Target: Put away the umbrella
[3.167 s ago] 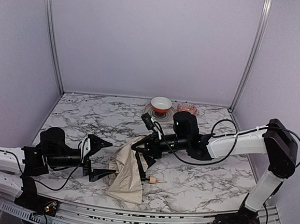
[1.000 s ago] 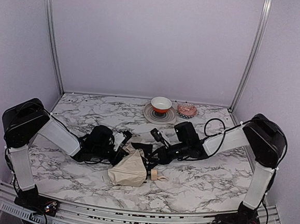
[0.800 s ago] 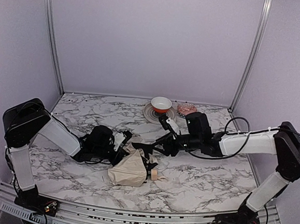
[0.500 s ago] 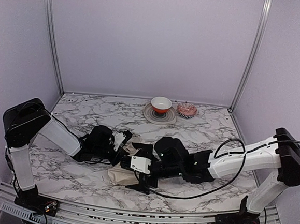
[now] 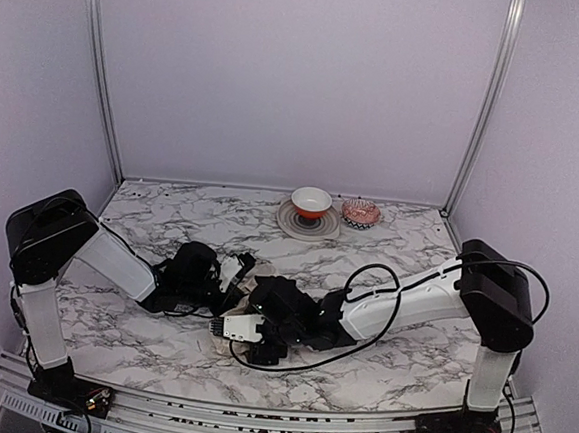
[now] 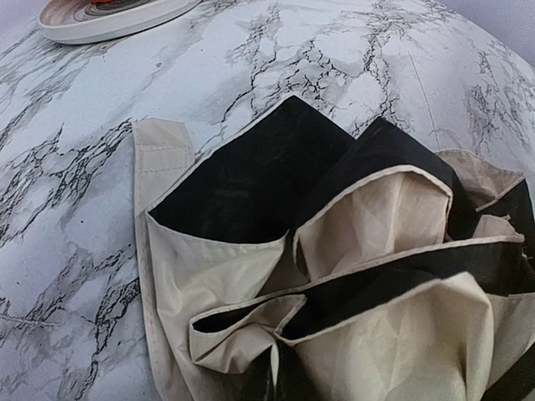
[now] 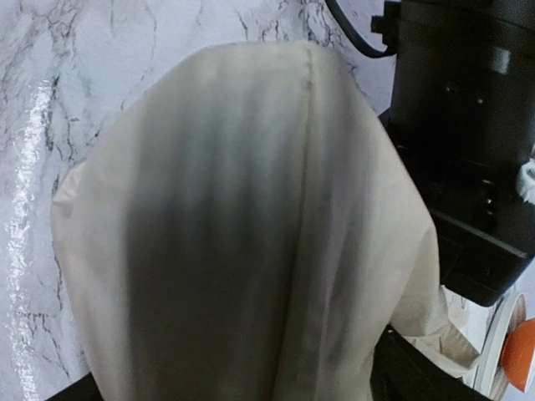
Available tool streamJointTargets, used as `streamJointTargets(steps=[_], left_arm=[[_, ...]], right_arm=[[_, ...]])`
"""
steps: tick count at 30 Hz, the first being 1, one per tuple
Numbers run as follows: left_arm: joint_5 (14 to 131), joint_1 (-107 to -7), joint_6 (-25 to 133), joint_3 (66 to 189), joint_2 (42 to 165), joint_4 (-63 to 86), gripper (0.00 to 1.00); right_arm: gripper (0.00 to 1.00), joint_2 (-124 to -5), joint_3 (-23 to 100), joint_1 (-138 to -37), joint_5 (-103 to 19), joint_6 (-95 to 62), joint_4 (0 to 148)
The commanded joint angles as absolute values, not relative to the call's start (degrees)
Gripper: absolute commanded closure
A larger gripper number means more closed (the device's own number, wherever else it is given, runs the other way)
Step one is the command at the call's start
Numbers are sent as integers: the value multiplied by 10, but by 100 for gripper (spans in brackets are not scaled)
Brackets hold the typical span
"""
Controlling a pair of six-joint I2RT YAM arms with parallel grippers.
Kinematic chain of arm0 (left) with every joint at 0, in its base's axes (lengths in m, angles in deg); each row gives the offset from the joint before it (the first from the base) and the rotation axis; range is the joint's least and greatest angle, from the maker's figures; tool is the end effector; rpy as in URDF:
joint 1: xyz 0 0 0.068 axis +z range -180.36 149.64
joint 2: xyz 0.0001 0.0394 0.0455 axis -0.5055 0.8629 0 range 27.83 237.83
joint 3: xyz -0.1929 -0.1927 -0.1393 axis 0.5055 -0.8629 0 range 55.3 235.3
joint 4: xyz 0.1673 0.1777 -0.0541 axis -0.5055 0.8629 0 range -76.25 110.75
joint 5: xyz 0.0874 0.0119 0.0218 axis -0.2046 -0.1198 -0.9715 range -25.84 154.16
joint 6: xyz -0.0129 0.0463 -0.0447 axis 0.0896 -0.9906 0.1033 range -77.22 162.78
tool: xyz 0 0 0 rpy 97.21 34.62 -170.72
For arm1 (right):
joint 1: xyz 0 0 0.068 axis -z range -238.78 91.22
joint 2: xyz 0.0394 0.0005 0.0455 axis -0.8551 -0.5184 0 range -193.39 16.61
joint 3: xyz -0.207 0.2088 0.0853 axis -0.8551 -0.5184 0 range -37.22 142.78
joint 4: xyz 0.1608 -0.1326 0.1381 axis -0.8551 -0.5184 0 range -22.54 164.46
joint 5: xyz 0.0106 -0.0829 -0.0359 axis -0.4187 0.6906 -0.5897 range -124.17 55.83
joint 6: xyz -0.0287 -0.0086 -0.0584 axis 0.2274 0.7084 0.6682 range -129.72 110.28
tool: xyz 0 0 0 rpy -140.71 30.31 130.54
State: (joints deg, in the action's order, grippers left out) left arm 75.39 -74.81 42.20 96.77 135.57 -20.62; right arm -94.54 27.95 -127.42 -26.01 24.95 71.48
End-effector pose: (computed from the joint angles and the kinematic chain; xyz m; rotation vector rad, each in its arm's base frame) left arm 0.2537 -0.2629 0.1429 0.9465 1.9721 -0.6524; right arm 0.1578 0.3836 0.1716 -1.8546 1.5490 0.0993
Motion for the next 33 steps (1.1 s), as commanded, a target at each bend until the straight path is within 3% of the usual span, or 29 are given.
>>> streamJointTargets(steps=[1,7,11,13,16,18,20,26,31,33], left_arm=[[783,-742,413,967,1377,-149,100],[773,-681,438,1010,1364,-140,100],[734,-640,459,1065,1373,-132,97],[730,-630,466,1094,1382,-127,82],[702,-622,470,1124,1386,-114,37],[659,-610,475,1127,1367,-108,24],[630,-597,478,1115,1323,-109,18],[604,-623,398,1014,1119,-111,22],[587,-767,256,868,917,-111,51],[624,-837,194,813,868,-110,53]], right_arm=[[25,-1010,302,-1254,-276,240,614],[53,-1004,293,-1253,-328,221,570],[63,-985,275,-1260,-369,206,561],[66,-981,272,-1264,-382,196,557],[70,-977,266,-1264,-413,179,554],[71,-975,269,-1260,-445,166,541],[71,-983,281,-1245,-485,152,516],[73,-1028,316,-1198,-624,128,453],[74,-1070,345,-1169,-736,125,420],[74,-1090,361,-1163,-751,130,401]])
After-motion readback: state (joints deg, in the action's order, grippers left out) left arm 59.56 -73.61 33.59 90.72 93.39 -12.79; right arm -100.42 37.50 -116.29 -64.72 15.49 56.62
